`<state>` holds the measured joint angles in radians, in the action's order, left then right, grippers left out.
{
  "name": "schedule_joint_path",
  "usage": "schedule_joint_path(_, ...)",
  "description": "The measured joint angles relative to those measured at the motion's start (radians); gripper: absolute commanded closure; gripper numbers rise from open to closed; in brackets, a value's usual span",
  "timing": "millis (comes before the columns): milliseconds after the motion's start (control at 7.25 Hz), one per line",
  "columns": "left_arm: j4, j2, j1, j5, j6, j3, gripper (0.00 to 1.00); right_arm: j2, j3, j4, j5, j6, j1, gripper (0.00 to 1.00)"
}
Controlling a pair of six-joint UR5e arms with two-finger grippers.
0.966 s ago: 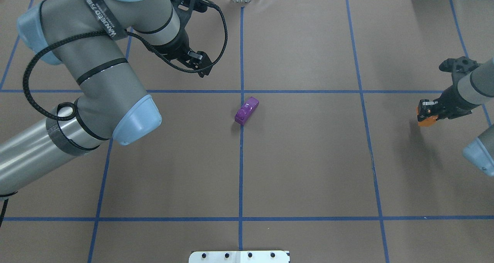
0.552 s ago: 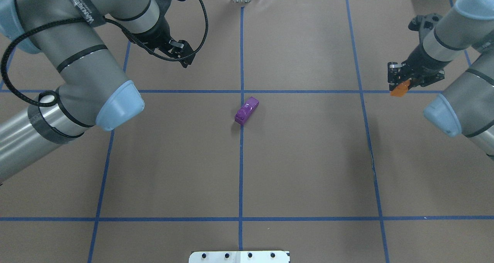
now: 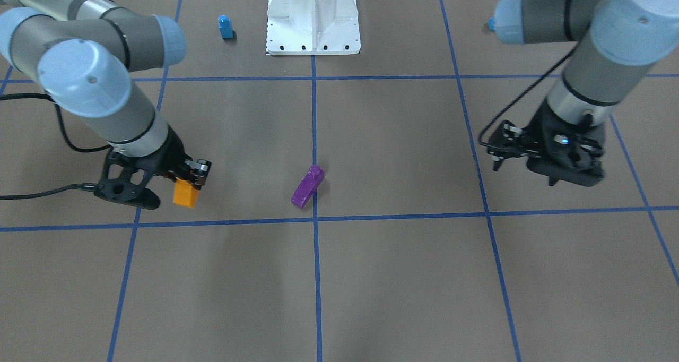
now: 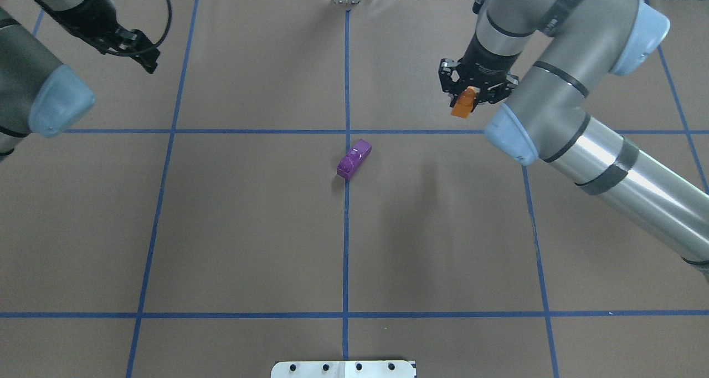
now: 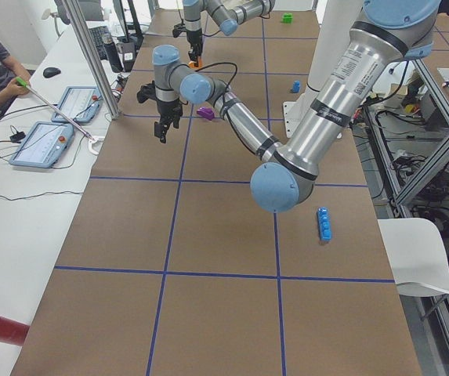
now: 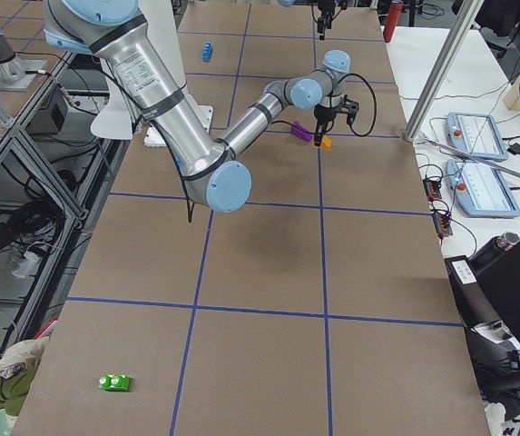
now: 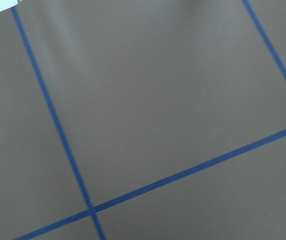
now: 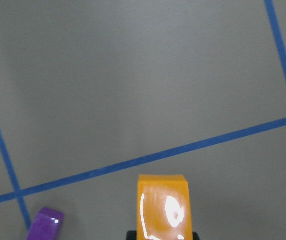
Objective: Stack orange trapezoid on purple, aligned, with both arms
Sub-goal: 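Carry the orange block toward the purple block while the left arm retracts, then align and lower the orange block onto the purple block with the right gripper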
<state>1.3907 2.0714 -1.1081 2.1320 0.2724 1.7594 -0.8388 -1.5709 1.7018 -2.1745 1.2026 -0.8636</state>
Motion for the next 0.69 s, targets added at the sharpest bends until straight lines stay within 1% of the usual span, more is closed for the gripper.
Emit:
schedule_joint_path(138, 0.0, -0.068, -0.066, 0.006, -0.094, -0.003, 0.0, 0.081, 0.059, 0.0, 0.002, 0.095, 0.029, 1.0)
schedule_joint_path(276, 0.0, -0.129, -0.121, 0.015, -0.171, -0.006, 0.0, 0.135, 0.098, 0.0, 0.016, 0.198, 0.063, 1.0)
schedule_joint_path(552, 0.006, -0.203, -0.183, 0.024, -0.248, -0.01, 0.0, 0.188, 0.134, -0.009, 0.089, 0.393, 0.128, 1.0)
schedule_joint_path(690, 0.01, -0.22, -0.194, 0.025, -0.261, -0.014, 0.0, 0.214, 0.17, -0.031, 0.119, 0.482, 0.157, 1.0)
